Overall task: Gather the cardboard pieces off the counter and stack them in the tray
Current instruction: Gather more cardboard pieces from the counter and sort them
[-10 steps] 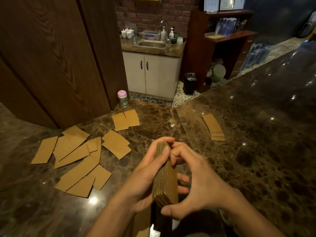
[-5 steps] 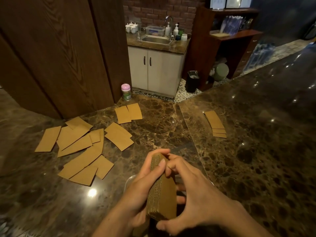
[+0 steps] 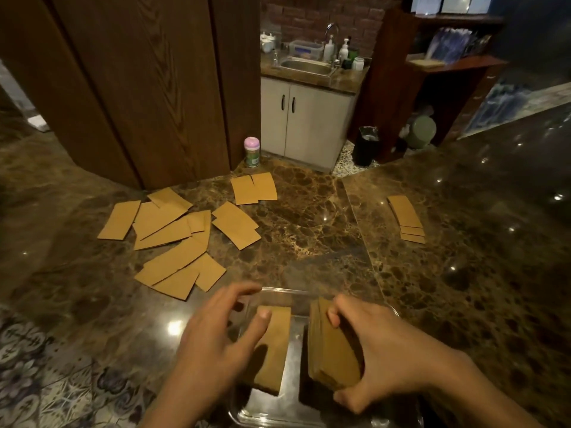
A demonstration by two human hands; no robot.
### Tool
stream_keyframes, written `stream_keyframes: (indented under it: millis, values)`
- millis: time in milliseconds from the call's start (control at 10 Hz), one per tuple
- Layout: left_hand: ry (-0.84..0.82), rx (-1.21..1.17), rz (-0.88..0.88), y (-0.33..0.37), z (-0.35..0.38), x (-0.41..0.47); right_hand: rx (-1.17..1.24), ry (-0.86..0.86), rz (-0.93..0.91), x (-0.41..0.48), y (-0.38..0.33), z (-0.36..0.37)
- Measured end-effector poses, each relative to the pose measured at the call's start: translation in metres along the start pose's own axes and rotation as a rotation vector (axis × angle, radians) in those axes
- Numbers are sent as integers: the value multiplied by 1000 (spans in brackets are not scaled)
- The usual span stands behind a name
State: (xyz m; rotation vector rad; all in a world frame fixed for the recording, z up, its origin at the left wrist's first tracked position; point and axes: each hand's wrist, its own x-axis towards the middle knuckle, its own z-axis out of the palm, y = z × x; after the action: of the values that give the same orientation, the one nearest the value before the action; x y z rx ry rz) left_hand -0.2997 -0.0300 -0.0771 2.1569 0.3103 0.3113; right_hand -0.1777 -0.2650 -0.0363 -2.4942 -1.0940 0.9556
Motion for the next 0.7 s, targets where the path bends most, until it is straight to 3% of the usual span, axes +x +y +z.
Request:
stream_keyframes:
  millis: [100, 200, 400, 700]
  values:
    - [-157, 308, 52, -17, 9, -9, -297, -19, -20, 16, -6, 23]
    - [-411, 424, 2, -23, 23, -16, -424, -6, 23, 36, -8, 47]
    - [-559, 502, -61, -10, 23, -8, -351, 34, 58, 55, -17, 71]
    - [-227, 225, -106, -29, 37, 5, -137, 12, 187, 52, -17, 83]
